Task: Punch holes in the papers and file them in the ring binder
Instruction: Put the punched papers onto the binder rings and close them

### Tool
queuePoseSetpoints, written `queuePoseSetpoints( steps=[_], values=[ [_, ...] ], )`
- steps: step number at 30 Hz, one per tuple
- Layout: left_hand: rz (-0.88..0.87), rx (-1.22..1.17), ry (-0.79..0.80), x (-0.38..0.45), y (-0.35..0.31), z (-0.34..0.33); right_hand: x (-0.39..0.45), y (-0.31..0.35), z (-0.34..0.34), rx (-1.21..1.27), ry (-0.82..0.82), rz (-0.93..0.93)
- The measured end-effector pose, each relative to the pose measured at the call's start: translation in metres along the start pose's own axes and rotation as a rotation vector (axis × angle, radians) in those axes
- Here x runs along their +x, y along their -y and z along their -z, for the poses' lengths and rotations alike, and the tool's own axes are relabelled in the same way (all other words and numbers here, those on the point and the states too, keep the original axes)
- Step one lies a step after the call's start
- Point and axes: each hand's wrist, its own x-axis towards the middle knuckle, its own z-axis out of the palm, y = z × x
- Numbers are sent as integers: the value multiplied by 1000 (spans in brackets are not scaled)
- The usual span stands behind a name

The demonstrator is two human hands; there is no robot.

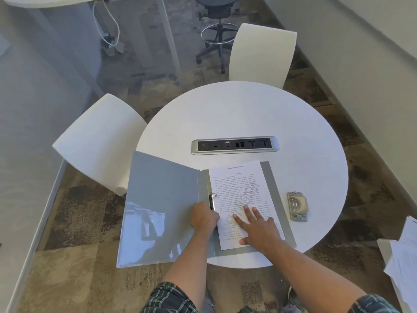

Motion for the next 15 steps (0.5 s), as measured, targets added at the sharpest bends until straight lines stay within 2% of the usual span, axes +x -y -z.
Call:
queuePoseSetpoints(
  steps=[9, 12, 15],
  values=[
    [-63, -35, -103, -4, -5, -2, 13, -2, 16, -65, -209, 97],
    [-56, -36, -83, -7, -3, -4, 19, -15, 14, -48, -172, 200],
    [-35, -94, -86, -6, -2, -4, 26, -30, 12, 74, -91, 263]
  ],
)
